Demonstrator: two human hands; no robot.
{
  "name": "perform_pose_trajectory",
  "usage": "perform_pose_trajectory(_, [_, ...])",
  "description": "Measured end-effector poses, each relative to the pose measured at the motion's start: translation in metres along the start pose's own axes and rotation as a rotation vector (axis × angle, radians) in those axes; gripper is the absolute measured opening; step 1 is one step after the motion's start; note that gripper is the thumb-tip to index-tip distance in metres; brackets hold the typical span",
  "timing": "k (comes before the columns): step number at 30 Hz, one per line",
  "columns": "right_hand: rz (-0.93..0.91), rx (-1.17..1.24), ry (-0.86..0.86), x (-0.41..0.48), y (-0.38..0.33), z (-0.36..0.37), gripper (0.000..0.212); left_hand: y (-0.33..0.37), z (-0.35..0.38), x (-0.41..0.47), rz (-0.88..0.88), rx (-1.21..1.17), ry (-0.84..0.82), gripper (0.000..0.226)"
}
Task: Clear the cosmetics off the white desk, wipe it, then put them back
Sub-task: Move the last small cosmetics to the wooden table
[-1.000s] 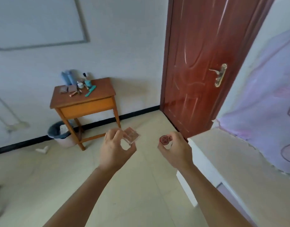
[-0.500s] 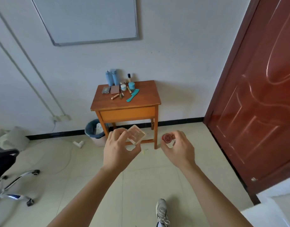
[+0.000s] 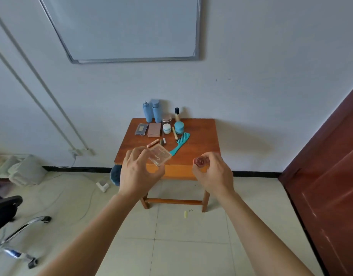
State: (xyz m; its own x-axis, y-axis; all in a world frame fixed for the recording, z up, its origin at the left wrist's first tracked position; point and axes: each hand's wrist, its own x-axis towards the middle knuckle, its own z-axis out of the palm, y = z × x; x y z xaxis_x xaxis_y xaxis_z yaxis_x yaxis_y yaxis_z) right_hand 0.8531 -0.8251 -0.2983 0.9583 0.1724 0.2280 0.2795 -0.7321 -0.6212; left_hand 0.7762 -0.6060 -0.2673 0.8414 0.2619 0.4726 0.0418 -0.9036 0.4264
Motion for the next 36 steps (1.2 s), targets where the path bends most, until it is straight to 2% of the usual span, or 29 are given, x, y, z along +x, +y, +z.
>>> perform_pose_trajectory(9, [0.019,-0.117,-0.039,0.146,-0.014,0.107,0.033,-0.126,0.101,0.138,-0.089,-0.070,-0.107,0.045])
perform_pose_trajectory(17, [0.220,-0.170,-0.124,0.257,-0.042,0.195,0.033,-0.234,0.160,0.250,-0.151,-0.043,-0.373,0.049])
perform_pose_trajectory(21, [0.312,-0.197,-0.205,0.277,-0.038,0.236,0.029,-0.274,0.190,0.262,-0.209,-0.019,-0.509,0.049])
perform_pose_trajectory(28, [0.421,-0.299,-0.362,0.284,-0.002,0.300,0.040,-0.313,0.251,0.242,-0.347,0.017,-0.730,0.046])
perform_pose_trajectory(36, [0.411,-0.333,-0.442,0.280,0.019,0.324,0.041,-0.325,0.277,0.241,-0.254,0.234,-0.903,0.054])
